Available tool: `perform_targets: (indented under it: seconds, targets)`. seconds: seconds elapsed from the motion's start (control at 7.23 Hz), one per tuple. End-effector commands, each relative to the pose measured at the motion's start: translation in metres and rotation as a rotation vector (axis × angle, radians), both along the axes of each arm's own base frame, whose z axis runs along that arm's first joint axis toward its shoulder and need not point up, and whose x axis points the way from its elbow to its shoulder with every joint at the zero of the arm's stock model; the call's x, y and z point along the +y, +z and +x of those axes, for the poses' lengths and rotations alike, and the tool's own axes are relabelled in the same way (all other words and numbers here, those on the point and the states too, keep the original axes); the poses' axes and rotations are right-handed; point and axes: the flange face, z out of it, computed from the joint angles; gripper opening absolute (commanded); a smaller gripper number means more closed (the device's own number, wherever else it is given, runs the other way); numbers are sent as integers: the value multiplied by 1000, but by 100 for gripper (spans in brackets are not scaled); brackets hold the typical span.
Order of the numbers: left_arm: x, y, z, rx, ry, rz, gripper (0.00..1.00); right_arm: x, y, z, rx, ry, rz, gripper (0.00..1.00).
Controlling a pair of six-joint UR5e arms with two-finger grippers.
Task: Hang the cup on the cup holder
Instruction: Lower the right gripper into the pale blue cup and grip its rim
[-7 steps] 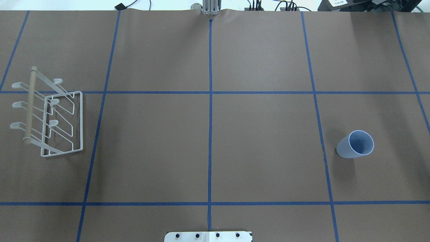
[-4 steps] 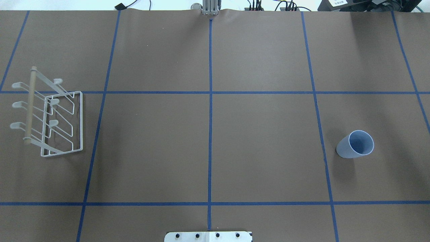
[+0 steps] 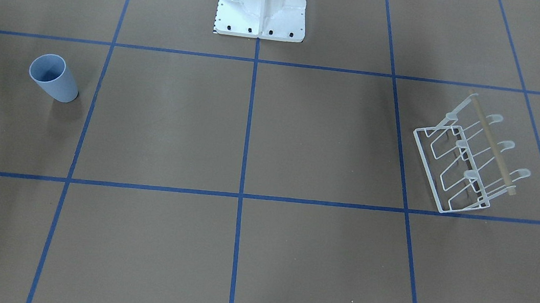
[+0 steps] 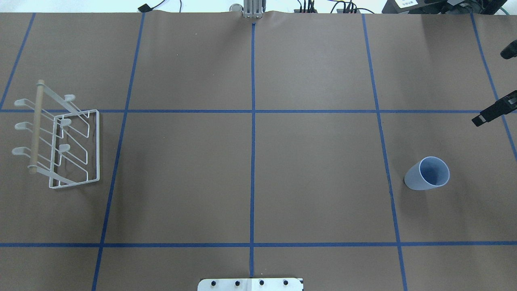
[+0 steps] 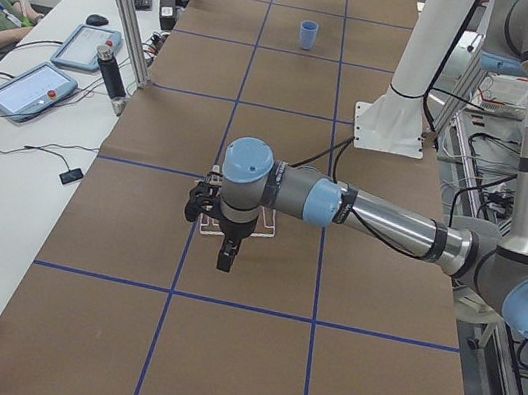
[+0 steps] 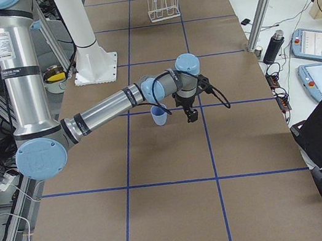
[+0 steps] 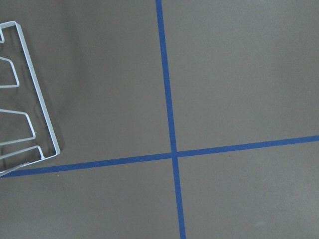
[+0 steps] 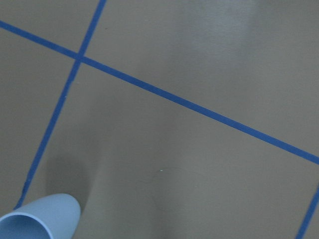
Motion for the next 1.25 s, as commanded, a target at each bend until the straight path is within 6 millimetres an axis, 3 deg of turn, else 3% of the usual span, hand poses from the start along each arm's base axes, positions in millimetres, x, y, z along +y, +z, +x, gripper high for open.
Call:
perform_targets:
  seconds: [0.0,0.28,0.42,0.69,1.11]
  targets:
    - [0,-3,0,3,3,9,98,16,-12,-41,-41,-88,0,100]
    - [0,-2,0,1,2,6,98,29,-19,-83,-25,-111,-21,100]
    - [0,-2,0,3,3,8,98,37,-12,-96,-8,-101,-44,100]
    - [0,-1,1,3,4,6,98,49,-1,-106,6,-119,-77,100]
    - [1,0,1,2,4,3,98,50,19,-121,29,-145,-113,100]
